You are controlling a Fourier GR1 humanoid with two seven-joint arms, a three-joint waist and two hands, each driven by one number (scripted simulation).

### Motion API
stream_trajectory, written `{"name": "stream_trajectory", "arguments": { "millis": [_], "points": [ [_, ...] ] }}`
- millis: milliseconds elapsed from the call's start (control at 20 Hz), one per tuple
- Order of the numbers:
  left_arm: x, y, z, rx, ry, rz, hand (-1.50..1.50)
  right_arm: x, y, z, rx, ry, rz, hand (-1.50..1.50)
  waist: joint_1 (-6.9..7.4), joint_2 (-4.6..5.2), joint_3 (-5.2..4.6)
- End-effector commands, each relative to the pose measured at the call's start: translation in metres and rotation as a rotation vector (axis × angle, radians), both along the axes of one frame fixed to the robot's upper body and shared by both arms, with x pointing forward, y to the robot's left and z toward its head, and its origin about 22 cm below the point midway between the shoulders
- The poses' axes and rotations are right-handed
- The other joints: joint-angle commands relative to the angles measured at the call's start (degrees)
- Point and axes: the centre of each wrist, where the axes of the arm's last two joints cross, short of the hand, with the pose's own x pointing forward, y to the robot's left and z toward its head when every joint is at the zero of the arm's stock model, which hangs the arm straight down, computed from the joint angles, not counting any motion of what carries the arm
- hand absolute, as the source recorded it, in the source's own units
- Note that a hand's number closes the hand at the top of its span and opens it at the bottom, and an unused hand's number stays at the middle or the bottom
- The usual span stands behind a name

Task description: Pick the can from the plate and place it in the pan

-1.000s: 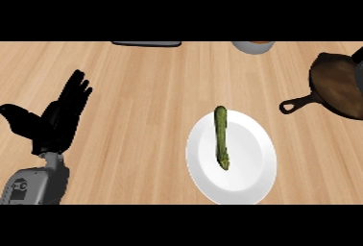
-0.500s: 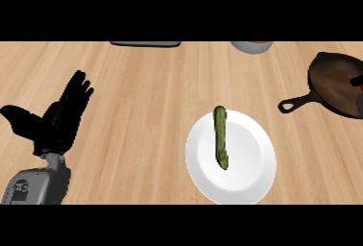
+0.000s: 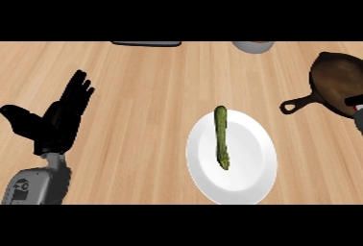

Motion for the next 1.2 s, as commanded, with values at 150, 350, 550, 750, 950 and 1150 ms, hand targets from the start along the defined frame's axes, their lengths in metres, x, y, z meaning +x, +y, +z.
{"name": "stream_trajectory", "arguments": {
  "millis": [150, 350, 550, 750, 950, 1150],
  "points": [
    [-0.009, 0.005, -0.002, -0.005, 0.020, 0.011, 0.00, -0.019, -0.011, -0.025, 0.008, -0.123, -0.001, -1.50, -0.22, -0.42, -0.01],
    [-0.008, 0.013, -0.010, 0.011, 0.012, 0.029, 0.00, -0.009, 0.006, -0.021, -0.097, -0.343, 0.000, -1.50, -1.02, -0.69, -0.09],
    [-0.005, 0.009, 0.008, 0.010, 0.026, 0.043, 0.00, -0.006, 0.012, -0.014, -0.119, -0.532, -0.048, -1.50, -2.31, -1.46, -0.10],
    [-0.007, 0.021, 0.005, -0.004, 0.046, 0.071, 0.00, -0.005, 0.038, -0.018, -0.104, -0.688, -0.048, -1.50, -4.01, -2.29, -0.24],
    [-0.016, 0.027, -0.021, 0.016, 0.053, 0.110, 0.00, -0.031, 0.049, -0.027, -0.103, -0.771, 0.060, -1.50, -6.32, -2.93, -0.37],
    [-0.017, 0.038, -0.009, 0.030, 0.056, 0.125, 0.00, -0.064, 0.081, -0.043, -0.037, -0.859, 0.128, -1.50, -6.57, -3.09, -0.33]
  ]
}}
